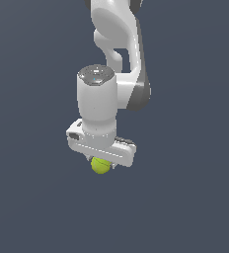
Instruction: Pick up the object and move it to a goal position.
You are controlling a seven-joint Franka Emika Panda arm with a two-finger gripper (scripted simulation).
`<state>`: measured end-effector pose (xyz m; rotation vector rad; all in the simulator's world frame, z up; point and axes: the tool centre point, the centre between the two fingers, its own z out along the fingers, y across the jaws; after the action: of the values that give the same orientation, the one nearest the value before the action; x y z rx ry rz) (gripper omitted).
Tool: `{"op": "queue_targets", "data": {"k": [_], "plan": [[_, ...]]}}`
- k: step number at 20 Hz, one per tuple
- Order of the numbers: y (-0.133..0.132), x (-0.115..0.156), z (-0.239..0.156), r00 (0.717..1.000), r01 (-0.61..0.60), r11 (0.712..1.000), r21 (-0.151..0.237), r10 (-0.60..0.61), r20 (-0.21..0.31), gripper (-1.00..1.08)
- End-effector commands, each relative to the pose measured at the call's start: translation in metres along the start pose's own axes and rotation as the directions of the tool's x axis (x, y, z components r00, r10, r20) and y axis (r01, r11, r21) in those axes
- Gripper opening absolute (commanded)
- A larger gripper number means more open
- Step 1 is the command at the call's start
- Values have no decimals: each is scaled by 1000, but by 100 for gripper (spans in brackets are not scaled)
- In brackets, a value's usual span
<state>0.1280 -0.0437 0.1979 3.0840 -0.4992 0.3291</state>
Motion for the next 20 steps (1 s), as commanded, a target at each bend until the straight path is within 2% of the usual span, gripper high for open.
{"op": "queue_targets", "data": {"k": [1, 6, 11, 16, 20], "plan": [[14, 22, -47, 998, 7, 1000, 11, -7, -65, -100], [39, 54, -137, 983, 25, 999, 31, -19, -182, -100], [60, 72, -208, 962, 41, 998, 47, -27, -271, -100], [73, 81, -254, 945, 52, 997, 59, -30, -326, -100], [78, 84, -270, 938, 56, 996, 63, -31, -345, -100]]}}
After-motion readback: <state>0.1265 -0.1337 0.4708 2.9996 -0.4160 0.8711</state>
